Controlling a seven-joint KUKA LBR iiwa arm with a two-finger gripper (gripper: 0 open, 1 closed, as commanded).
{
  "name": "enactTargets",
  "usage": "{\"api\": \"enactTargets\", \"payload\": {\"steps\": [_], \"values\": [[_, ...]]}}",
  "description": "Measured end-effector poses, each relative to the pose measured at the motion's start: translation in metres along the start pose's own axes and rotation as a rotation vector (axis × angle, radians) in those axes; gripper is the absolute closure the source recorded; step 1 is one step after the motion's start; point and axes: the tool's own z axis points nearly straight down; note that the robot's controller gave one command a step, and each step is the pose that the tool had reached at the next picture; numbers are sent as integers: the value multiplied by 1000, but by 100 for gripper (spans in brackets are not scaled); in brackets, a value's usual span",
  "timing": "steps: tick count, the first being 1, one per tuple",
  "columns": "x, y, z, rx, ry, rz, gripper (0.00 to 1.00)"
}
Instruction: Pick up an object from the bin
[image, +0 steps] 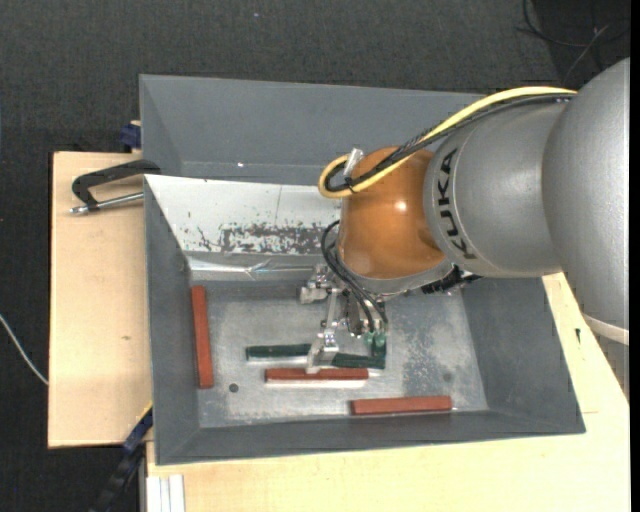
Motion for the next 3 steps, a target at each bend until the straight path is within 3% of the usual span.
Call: {"api": "enactTargets", "payload": {"steps": [1, 2, 3], "values": [[18, 16, 39, -1, -1, -51, 100], [18, 16, 39, -1, -1, -51, 100], [11, 4, -116, -1, -8, -67, 100]]}}
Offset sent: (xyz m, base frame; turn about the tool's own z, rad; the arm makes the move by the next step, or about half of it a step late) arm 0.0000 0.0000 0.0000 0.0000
